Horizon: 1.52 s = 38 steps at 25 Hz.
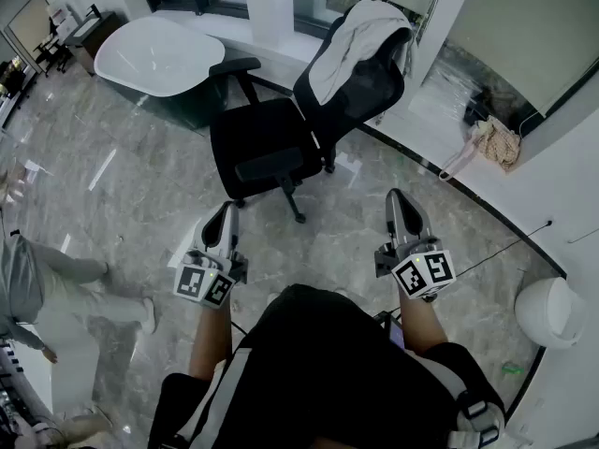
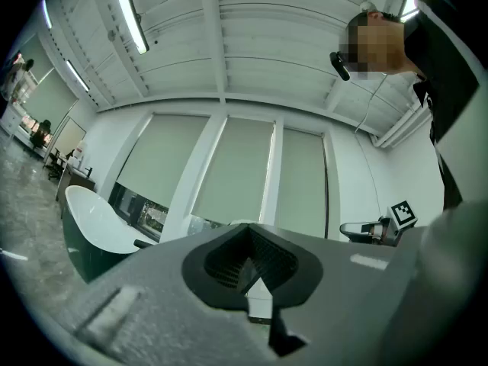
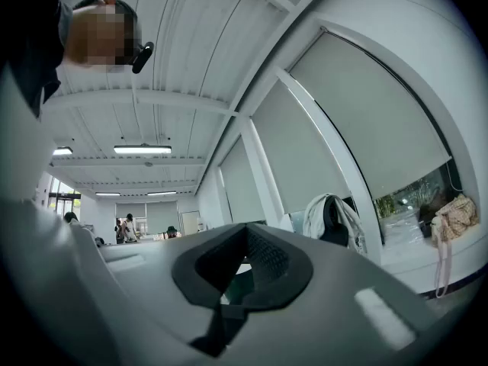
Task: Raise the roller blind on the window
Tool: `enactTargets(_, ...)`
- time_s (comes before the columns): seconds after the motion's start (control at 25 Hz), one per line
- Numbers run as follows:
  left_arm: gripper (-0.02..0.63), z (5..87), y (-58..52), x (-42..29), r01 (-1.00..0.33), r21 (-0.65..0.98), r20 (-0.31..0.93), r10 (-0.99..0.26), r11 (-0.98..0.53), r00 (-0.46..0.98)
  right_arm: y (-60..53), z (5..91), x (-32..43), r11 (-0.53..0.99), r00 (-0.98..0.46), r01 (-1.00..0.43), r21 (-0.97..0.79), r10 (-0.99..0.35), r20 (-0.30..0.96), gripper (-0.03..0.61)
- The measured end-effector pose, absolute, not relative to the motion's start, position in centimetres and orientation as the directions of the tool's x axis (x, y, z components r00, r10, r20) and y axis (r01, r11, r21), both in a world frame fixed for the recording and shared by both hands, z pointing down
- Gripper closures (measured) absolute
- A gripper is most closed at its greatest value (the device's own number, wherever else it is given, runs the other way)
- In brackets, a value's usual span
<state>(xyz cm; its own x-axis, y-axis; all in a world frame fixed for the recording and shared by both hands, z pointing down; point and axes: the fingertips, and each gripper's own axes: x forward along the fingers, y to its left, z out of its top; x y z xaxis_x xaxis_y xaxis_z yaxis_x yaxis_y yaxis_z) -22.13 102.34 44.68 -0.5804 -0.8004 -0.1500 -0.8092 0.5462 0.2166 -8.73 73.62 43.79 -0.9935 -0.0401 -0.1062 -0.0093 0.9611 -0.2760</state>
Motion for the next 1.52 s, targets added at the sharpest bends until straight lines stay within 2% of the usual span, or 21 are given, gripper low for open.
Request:
enactTargets(0.6,0.614,43.9,100.7,-22.0,-0.827,0.188,-0.160,-0.814,0.531,-0.559,72.5,43.6,-8.2,0.965,-0.993,-0.013,-0.260,-0.042,-0.108,0.581)
enactTargets(0.92,0.614,43.1,97.8,-21.2,-0.854,0.171,-0.168,-0.840,0.491,-0.516,70.4,42.3,-6.3,0.963,-0.986,-0.028,-0.269,-0.072,-0.154,0.580)
enactTargets(1.52,0.614,43.4,79.9,-14.8,-0.948,0.176,-0.179,-0.939,0.265,-0.295,57.2,43.6,6.1,0.927,-0.947,-0.238,-0.291,-0.288,-0.144,0.580)
